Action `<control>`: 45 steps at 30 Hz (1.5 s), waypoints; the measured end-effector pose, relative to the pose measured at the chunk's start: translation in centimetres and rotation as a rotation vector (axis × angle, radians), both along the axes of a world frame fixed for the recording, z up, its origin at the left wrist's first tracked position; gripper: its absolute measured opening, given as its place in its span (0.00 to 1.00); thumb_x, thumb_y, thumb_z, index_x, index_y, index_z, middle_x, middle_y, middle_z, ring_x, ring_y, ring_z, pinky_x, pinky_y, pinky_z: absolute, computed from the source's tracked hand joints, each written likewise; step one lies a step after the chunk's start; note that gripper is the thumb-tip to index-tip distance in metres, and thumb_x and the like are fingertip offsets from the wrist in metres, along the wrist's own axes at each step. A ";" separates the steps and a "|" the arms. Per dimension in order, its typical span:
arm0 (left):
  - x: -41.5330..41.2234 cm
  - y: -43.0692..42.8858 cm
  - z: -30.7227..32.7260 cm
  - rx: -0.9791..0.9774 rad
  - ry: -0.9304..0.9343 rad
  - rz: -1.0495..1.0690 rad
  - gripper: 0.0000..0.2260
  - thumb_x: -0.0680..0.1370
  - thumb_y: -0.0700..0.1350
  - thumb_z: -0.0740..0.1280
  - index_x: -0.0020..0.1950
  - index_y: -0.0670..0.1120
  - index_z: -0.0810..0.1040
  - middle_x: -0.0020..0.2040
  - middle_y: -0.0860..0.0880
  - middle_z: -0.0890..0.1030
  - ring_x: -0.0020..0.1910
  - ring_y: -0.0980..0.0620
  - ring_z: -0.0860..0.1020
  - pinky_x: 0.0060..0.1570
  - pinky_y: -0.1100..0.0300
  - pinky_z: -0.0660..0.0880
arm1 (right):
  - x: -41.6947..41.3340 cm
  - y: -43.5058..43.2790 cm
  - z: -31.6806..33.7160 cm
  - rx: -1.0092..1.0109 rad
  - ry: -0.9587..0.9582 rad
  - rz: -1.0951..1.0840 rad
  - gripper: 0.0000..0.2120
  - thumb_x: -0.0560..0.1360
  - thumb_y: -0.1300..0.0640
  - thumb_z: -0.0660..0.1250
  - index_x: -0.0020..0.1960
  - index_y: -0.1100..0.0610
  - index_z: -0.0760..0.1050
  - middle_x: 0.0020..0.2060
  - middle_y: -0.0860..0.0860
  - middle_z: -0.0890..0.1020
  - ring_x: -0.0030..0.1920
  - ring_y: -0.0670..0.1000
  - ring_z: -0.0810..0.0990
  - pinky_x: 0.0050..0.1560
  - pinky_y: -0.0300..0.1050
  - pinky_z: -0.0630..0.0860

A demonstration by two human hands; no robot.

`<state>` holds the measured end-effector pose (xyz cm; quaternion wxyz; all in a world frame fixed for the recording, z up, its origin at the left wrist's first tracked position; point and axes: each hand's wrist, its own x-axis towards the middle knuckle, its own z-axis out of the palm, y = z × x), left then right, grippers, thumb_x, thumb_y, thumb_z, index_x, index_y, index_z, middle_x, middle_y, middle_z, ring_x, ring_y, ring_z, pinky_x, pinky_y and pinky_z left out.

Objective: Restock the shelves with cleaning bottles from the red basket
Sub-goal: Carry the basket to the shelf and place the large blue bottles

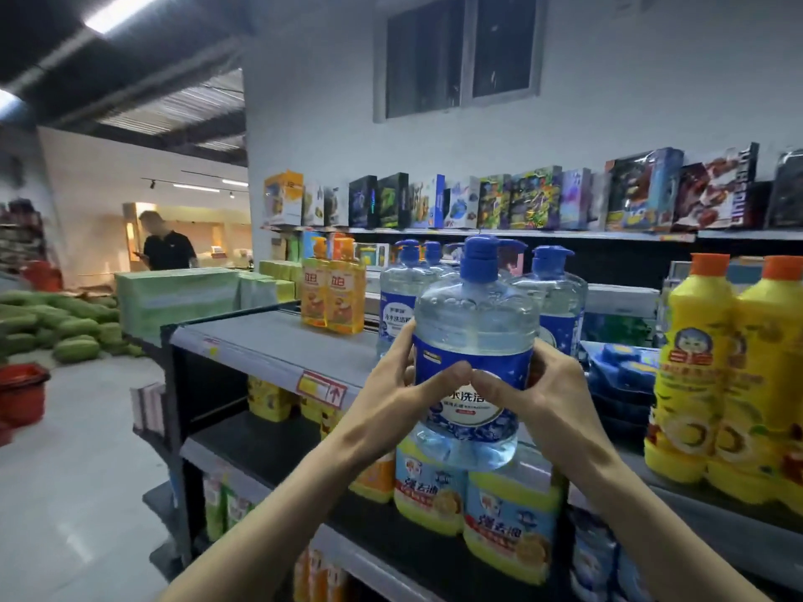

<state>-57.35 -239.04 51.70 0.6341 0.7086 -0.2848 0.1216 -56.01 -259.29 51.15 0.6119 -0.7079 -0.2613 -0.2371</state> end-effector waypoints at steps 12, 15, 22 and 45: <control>11.8 -0.7 0.4 0.007 -0.032 -0.190 0.27 0.80 0.52 0.73 0.78 0.57 0.67 0.68 0.54 0.83 0.66 0.54 0.82 0.63 0.55 0.81 | 6.8 -0.2 1.0 -0.030 0.003 -0.210 0.25 0.67 0.50 0.80 0.62 0.54 0.80 0.51 0.45 0.89 0.51 0.47 0.89 0.49 0.43 0.85; 13.4 -1.5 0.5 0.021 -0.028 -0.236 0.28 0.80 0.53 0.73 0.78 0.55 0.68 0.69 0.52 0.82 0.65 0.55 0.83 0.63 0.56 0.81 | 6.8 -0.7 1.3 -0.015 0.032 -0.254 0.22 0.69 0.53 0.79 0.61 0.53 0.81 0.52 0.47 0.89 0.53 0.49 0.89 0.51 0.47 0.86; 15.4 -4.0 0.0 0.045 0.005 -0.344 0.27 0.80 0.53 0.74 0.77 0.53 0.69 0.68 0.53 0.83 0.66 0.57 0.82 0.69 0.47 0.78 | 6.3 -2.2 0.9 0.010 0.095 -0.358 0.23 0.69 0.55 0.79 0.63 0.58 0.82 0.53 0.50 0.89 0.54 0.52 0.89 0.49 0.42 0.84; 17.2 -3.1 -3.0 0.238 -0.120 -0.277 0.30 0.74 0.51 0.81 0.68 0.64 0.68 0.55 0.58 0.83 0.53 0.60 0.84 0.56 0.60 0.82 | 5.3 -2.1 -1.8 -0.160 0.292 -0.744 0.48 0.60 0.40 0.82 0.76 0.46 0.67 0.56 0.45 0.85 0.57 0.46 0.84 0.65 0.55 0.81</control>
